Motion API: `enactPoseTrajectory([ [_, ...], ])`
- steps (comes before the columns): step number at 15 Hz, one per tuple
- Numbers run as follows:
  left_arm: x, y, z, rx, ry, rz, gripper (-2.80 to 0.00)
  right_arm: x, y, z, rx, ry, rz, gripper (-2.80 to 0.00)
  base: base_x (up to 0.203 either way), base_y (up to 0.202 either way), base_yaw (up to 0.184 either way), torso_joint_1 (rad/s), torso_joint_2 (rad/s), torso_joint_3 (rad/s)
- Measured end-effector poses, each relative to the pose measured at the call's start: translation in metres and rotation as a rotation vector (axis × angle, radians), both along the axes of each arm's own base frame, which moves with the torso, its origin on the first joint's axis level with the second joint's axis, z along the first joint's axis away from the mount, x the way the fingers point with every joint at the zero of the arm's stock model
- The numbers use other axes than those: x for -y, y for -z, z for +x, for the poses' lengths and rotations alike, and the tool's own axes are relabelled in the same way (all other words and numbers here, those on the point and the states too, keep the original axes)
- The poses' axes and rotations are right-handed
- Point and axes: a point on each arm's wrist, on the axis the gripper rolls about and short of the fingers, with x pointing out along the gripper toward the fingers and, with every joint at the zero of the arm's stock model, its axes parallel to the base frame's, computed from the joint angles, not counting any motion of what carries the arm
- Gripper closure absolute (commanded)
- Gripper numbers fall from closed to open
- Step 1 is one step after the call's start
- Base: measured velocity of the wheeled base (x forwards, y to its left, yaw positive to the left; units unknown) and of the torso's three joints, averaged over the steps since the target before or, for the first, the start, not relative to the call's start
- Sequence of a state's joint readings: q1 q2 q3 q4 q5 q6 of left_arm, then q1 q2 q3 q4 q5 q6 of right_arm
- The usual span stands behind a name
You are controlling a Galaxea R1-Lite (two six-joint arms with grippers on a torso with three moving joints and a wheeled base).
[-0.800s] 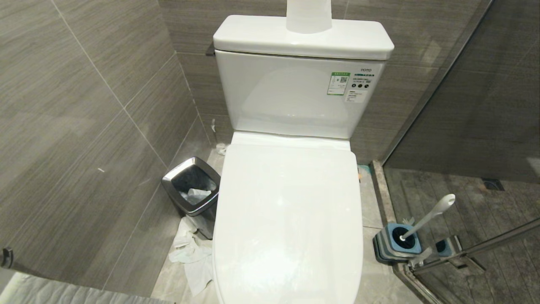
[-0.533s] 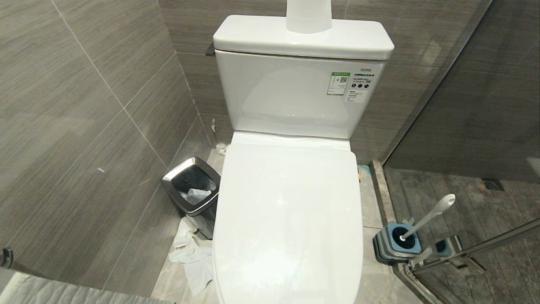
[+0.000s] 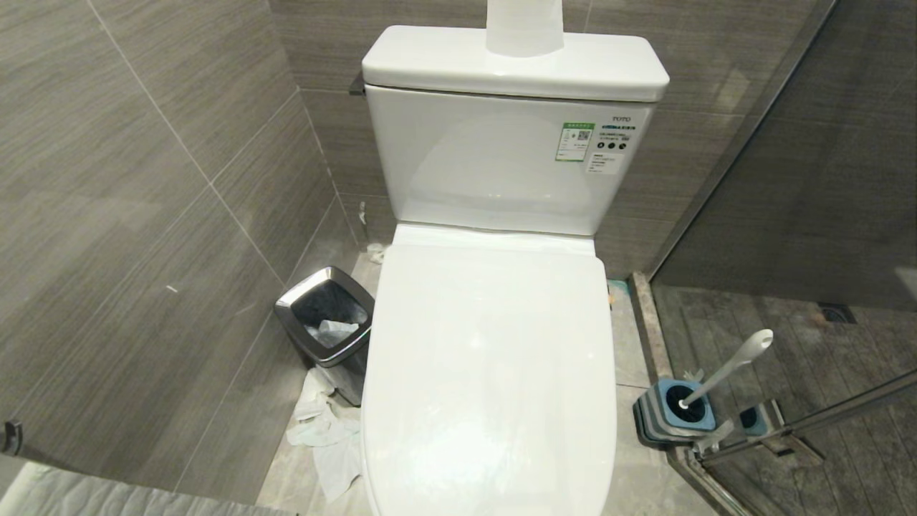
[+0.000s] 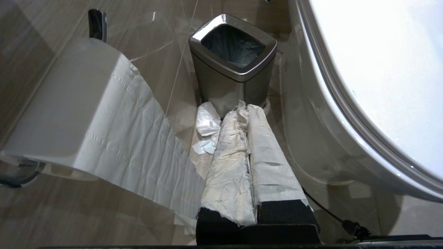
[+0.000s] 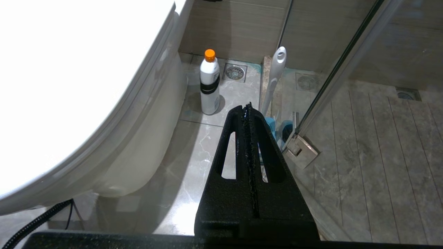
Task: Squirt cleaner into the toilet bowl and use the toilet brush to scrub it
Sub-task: Use the left hand to lift the toilet lid slightly
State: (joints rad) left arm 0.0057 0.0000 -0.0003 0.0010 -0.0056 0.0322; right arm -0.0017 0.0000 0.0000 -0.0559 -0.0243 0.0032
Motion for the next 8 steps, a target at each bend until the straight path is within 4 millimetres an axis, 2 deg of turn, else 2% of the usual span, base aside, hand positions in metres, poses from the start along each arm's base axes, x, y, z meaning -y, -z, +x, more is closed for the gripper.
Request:
enactPoseTrajectory([
  [2, 0.0, -0.004, -0.001, 0.014, 0.009, 0.044, 0.0, 0.0, 0.0, 0.0, 0.0, 0.0, 0.0, 0.0, 0.0, 0.0, 0.0, 0.0, 0.0, 0.0],
  [8, 0.002, -0.048, -0.022, 0.072, 0.065, 0.118, 0.0, 0.0, 0.0, 0.0, 0.0, 0.0, 0.0, 0.0, 0.0, 0.0, 0.0, 0.0, 0.0, 0.0],
])
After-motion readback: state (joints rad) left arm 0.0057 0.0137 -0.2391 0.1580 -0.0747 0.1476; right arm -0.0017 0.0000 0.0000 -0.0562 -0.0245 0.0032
